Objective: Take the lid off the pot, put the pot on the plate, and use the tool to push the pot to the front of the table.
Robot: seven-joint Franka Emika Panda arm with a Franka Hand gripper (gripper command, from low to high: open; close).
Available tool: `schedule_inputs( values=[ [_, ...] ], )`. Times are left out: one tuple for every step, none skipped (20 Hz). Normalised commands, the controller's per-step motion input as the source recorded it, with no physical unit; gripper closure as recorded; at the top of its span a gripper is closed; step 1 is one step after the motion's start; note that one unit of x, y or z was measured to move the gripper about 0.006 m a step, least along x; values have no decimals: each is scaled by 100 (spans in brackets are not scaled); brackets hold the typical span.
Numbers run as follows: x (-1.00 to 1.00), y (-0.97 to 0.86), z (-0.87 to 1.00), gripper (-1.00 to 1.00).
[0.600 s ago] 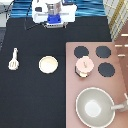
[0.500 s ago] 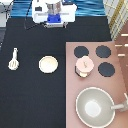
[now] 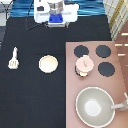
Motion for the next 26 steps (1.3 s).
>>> schedule_inputs(
  values=[
    [65, 73, 41, -100],
    [65, 71, 43, -100],
    [65, 72, 42, -100],
    [65, 71, 42, -100],
    [64, 71, 41, -100],
    [64, 70, 41, -100],
    [64, 70, 41, -100],
    [65, 70, 37, -100],
    [66, 70, 39, -100],
    [68, 72, 37, -100],
    [68, 72, 37, -100],
    [67, 74, 35, -100],
    [65, 75, 32, -100],
    [61, 76, 26, -100],
    [57, 77, 21, -100],
    [49, 81, 15, -100],
    [43, 83, 13, -100],
    [36, 82, 8, -100],
    [34, 85, 8, -100],
    [35, 86, 7, -100],
    [43, 86, 7, -100],
    [47, 85, 7, -100],
    [57, 82, 4, -100],
    [70, 77, 1, -100],
    [81, 72, 0, -100],
    [91, 64, 0, -100]
  ],
)
